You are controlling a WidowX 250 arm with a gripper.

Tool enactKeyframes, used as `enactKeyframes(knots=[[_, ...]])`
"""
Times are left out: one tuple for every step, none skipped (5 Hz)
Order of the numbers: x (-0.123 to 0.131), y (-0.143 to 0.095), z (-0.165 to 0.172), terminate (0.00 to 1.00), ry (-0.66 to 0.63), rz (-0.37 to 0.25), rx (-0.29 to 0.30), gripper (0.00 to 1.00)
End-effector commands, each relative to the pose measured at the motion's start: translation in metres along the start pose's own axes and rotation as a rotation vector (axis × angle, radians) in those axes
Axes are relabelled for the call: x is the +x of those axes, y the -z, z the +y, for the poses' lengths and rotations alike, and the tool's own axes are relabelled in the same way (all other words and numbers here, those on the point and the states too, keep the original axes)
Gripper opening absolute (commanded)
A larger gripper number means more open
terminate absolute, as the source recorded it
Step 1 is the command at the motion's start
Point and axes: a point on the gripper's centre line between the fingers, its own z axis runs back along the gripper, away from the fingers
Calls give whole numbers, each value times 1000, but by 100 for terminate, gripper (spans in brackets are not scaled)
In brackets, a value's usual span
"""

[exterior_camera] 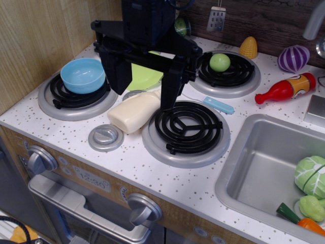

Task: Put pear in bowl

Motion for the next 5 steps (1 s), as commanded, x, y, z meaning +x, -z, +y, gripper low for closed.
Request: enactKeyframes(knots=[[0,0,0,0,0,0,0,100],[32,4,-17,0,13,-73,-54,100],[67,7,-34,0,17,-142,-40,100],[112,32,-49,0,53,-257,-30,100],[156,49,-59,0,121,-341,-43,100]])
